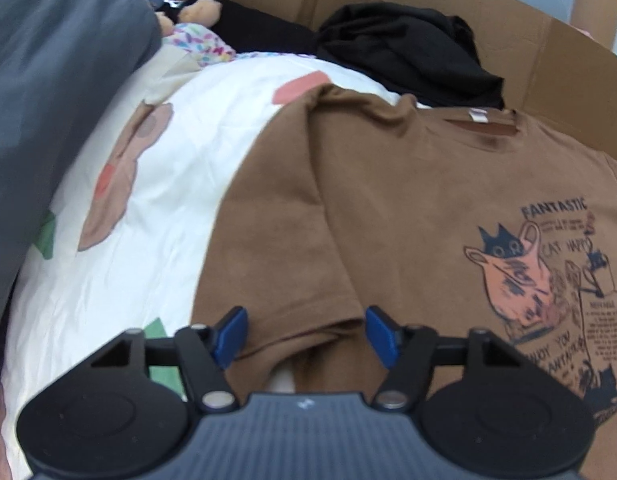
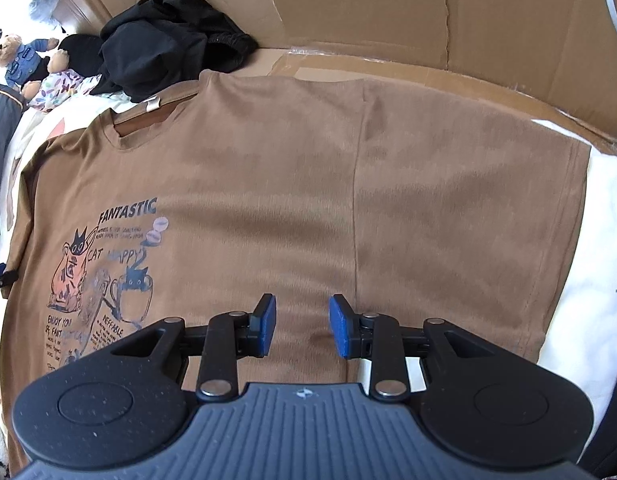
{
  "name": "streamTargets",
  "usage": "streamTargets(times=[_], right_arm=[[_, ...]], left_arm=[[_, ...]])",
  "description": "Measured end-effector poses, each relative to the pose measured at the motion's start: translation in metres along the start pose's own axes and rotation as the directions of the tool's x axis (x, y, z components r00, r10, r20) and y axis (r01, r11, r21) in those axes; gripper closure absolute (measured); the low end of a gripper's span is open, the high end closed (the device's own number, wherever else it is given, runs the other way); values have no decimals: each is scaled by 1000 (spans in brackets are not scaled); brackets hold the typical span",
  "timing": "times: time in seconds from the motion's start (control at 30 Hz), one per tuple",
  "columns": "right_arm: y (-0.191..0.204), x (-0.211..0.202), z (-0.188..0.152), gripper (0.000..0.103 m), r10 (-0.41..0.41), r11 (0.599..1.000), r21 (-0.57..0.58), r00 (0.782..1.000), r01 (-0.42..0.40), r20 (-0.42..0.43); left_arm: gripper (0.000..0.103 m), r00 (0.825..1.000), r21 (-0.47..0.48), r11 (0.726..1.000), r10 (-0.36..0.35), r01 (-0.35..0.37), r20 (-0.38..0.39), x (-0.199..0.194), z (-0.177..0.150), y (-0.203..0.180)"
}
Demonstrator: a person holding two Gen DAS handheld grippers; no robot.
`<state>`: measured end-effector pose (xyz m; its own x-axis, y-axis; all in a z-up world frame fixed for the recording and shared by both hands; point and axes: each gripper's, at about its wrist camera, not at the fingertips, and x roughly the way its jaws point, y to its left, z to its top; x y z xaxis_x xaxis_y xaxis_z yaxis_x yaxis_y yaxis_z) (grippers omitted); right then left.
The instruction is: Fold clothes
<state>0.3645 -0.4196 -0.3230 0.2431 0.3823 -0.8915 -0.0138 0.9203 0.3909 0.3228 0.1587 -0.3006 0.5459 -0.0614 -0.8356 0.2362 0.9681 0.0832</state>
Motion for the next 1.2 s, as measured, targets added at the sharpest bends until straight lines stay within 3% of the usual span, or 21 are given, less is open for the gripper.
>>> streamTargets(times=[0.07,0.17,0.3,0.7,1.1,1.2], right_arm=[[0,0,-2,69,4,1000,-5,1000,-4,-3],[4,2,-3,69,28,999,-28,1000,-28,-8],[11,6,-5,69,41,998,-56,999,-42,-21],[48,29,-4,69,55,982,-176,996,-67,-73],[84,40,-11,69,118,940,-318,992,-126,-44],[96,42,-12,63,132,920,-368,991,-134,-29]], left_arm=[[74,1000,-14,1000,-14,15,22,-4,4,7],[88,998,-48,999,-16,18,61,-14,13,22],[99,995,-91,996,11,-2,98,-22,24,44],[101,979,-225,971,118,-79,168,-32,56,119],[102,957,-229,955,231,-188,174,-7,82,157],[102,959,-244,950,237,-196,153,2,88,163]])
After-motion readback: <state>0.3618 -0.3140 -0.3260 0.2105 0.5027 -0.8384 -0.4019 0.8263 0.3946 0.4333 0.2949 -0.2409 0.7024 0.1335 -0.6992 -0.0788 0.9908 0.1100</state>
